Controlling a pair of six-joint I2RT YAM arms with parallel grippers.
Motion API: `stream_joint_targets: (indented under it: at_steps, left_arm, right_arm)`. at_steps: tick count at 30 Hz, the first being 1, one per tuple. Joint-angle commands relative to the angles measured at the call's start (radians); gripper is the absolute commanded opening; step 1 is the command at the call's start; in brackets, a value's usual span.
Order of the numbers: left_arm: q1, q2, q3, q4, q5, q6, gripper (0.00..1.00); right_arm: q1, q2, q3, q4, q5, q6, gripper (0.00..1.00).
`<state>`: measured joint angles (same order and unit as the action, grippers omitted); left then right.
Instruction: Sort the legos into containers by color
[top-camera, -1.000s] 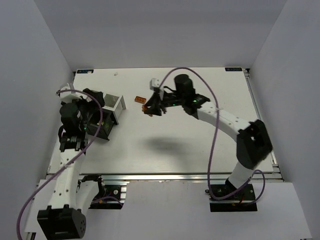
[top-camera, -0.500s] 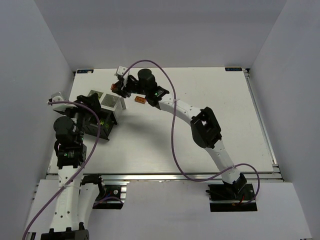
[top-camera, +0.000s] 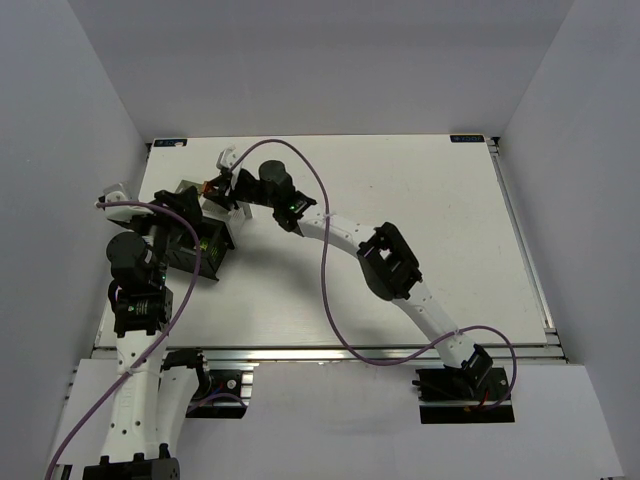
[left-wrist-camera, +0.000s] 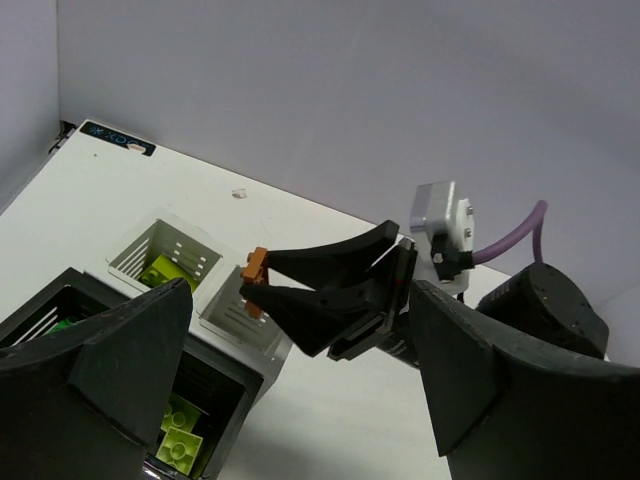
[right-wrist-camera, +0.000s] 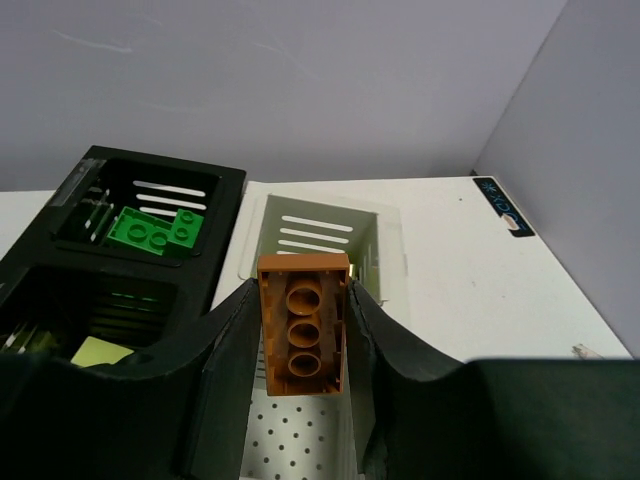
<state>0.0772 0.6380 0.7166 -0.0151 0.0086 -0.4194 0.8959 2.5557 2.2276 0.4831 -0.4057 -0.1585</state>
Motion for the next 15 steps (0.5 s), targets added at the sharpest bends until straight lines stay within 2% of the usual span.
stream_joint_targets:
  at_steps: [1,5,7,8,10,11,15]
  left_arm:
    - [0.007,-0.006,0.009,0.009,0.033,0.001,0.98]
    - [0.009,-0.004,0.009,0.009,0.039,-0.001,0.98]
    - [0.009,-0.004,0.009,0.009,0.039,-0.001,0.98]
    - [0.009,-0.003,0.007,0.009,0.039,-0.001,0.98]
    - [0.007,-0.003,0.007,0.009,0.042,-0.001,0.98]
    - [0.009,0.0,0.009,0.009,0.042,-0.001,0.98]
    - [0.007,0.0,0.009,0.009,0.05,-0.002,0.98]
  right_arm:
    - [-0.002,0.008,0.029,0.077,-0.004,0.019,0.0]
    - [-0.002,0.009,0.02,0.046,-0.027,-0.013,0.19]
    - [-0.002,0.009,0.021,0.035,-0.044,-0.022,0.23]
    - [-0.003,0.009,0.024,0.022,-0.048,-0.026,0.28]
    - [-0.003,0.006,0.035,0.012,-0.051,-0.038,0.31]
    - [-0.006,0.005,0.04,0.009,-0.051,-0.038,0.37]
    - [-0.012,-0.014,0.055,-0.018,-0.074,-0.035,0.42]
